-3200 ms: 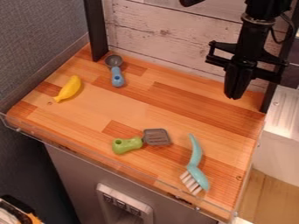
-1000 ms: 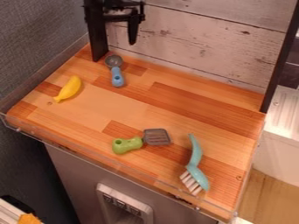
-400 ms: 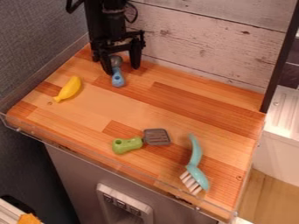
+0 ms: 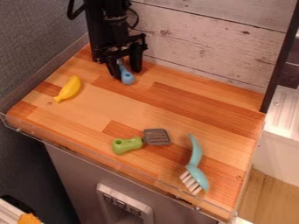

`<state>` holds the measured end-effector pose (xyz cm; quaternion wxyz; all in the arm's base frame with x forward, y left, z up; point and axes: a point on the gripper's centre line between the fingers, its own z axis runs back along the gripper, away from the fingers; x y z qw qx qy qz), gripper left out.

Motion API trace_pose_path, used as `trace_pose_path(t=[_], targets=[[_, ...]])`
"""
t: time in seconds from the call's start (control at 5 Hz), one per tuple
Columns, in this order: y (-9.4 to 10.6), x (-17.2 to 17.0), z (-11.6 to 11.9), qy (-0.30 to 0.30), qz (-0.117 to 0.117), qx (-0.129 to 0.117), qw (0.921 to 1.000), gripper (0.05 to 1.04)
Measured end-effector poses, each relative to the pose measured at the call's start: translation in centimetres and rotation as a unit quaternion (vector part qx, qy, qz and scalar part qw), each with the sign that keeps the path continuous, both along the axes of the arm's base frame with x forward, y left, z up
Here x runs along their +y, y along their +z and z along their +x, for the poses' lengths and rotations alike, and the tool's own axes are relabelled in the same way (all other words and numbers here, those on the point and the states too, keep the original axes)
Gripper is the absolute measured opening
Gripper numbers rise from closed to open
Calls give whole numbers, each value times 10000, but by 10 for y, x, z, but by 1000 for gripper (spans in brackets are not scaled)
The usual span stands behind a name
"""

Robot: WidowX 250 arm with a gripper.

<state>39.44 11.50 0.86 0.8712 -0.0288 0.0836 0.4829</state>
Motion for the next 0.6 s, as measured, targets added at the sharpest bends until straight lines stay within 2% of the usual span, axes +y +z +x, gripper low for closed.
trace_pose_path(t=[0.2,0.6], targets=[[-2,1,-2,-360,-16,-12,9994,385],[-2,4,-8,-1546,-6,67,9880,348]])
